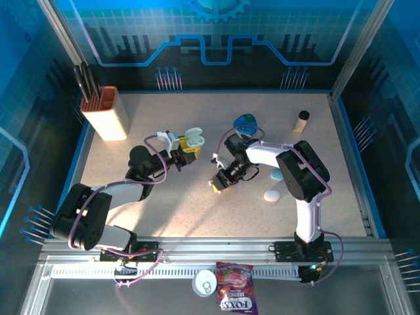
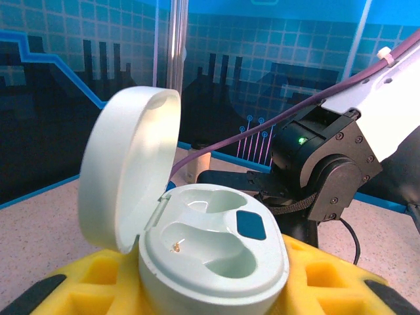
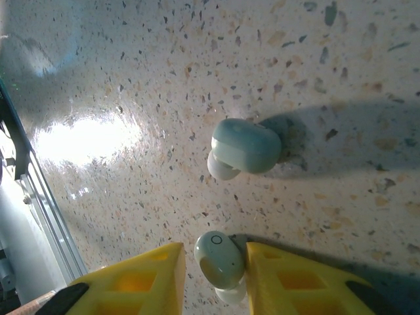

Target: Insert wireless bluetooth earbuds into charging case

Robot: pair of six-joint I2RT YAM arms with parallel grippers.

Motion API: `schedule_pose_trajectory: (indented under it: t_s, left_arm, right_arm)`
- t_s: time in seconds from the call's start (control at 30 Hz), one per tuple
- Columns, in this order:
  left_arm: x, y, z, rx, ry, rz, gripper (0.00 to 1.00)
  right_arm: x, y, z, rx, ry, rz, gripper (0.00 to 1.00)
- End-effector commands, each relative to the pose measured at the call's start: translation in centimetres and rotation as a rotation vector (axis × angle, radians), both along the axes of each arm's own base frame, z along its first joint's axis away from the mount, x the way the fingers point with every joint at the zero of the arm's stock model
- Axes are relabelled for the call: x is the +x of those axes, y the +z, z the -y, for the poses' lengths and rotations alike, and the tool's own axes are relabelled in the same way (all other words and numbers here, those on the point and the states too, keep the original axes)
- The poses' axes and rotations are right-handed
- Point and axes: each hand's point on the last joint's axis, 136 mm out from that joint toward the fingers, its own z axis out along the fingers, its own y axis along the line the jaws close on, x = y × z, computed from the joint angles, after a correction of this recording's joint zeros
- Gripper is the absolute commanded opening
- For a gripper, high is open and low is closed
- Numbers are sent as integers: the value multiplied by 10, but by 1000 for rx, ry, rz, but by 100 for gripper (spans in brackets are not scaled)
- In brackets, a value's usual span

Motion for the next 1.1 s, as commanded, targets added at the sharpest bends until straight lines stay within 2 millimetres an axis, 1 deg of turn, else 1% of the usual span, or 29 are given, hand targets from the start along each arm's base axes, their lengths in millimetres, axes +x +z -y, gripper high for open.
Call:
schedule_pose_trajectory:
  t_s: [0.0, 0.13, 0.37, 0.43, 0.63, 0.7, 0.77, 0.83, 0.9, 0.97, 1.07]
  left_arm:
    - [0, 6, -1, -8, -11, 30, 35]
    - [1, 6, -2, -5, -7, 30, 35]
    - [2, 4, -3, 0, 4, 35, 35]
    - [3, 3, -4, 5, 11, 40, 35]
    - [5, 2, -5, 13, 30, 46, 35]
    - [5, 3, -6, 13, 35, 49, 35]
    - [6, 3, -6, 16, 39, 53, 35]
    - [6, 2, -6, 22, 41, 52, 36]
    - [6, 2, -6, 25, 42, 52, 36]
    - [6, 1, -6, 28, 41, 51, 36]
    - [7, 1, -6, 30, 41, 54, 36]
  right_arm:
    - [-6, -3, 3, -14, 8, -31, 29]
    - [-5, -7, 5, -37, 0, -26, 25]
    - [4, -6, 7, -59, -39, 21, 19]
    - [9, -2, 7, -52, -65, 43, 16]
    - [30, 19, 17, -26, -164, 135, 17]
    - [40, 25, 27, -58, -217, 192, 17]
    - [51, 30, 41, -123, -285, 262, 18]
    - [65, 35, 61, -213, -396, 340, 19]
    - [75, 38, 81, -301, -525, 380, 19]
    - [80, 40, 94, -367, -634, 401, 19]
    - [83, 45, 111, -487, -747, 505, 19]
